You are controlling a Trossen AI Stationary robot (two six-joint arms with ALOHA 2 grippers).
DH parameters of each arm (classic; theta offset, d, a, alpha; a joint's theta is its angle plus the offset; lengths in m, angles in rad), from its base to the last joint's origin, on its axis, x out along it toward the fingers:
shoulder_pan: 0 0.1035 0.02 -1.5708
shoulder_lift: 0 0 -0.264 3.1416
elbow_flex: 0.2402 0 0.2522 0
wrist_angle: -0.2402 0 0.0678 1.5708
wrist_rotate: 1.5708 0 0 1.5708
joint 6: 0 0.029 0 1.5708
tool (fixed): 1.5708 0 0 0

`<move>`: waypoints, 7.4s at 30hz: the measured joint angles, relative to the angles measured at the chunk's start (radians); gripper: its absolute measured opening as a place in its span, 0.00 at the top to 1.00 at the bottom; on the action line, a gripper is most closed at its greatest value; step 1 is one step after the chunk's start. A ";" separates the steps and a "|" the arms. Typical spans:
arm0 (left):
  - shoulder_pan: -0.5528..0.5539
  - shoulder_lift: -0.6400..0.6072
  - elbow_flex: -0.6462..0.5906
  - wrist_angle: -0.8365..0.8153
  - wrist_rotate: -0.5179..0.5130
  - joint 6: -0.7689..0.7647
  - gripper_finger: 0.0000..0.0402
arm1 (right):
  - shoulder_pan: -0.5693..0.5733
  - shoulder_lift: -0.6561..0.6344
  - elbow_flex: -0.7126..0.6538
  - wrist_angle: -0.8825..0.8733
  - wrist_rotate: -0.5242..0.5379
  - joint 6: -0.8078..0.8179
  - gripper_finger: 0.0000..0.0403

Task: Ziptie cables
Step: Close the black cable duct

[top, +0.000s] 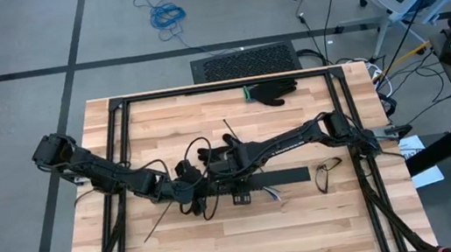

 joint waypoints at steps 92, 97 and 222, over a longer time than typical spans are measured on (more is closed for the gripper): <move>-0.024 0.261 0.002 0.250 -0.040 -0.079 0.56 | -0.012 0.052 -0.002 0.047 -0.108 -0.050 0.37; -0.006 0.260 0.002 0.253 -0.027 -0.081 0.56 | -0.011 0.053 -0.002 0.056 -0.103 -0.084 0.27; -0.157 -0.349 -0.038 -0.913 0.342 -0.198 0.19 | 0.062 -0.458 -0.673 0.505 0.133 0.144 0.13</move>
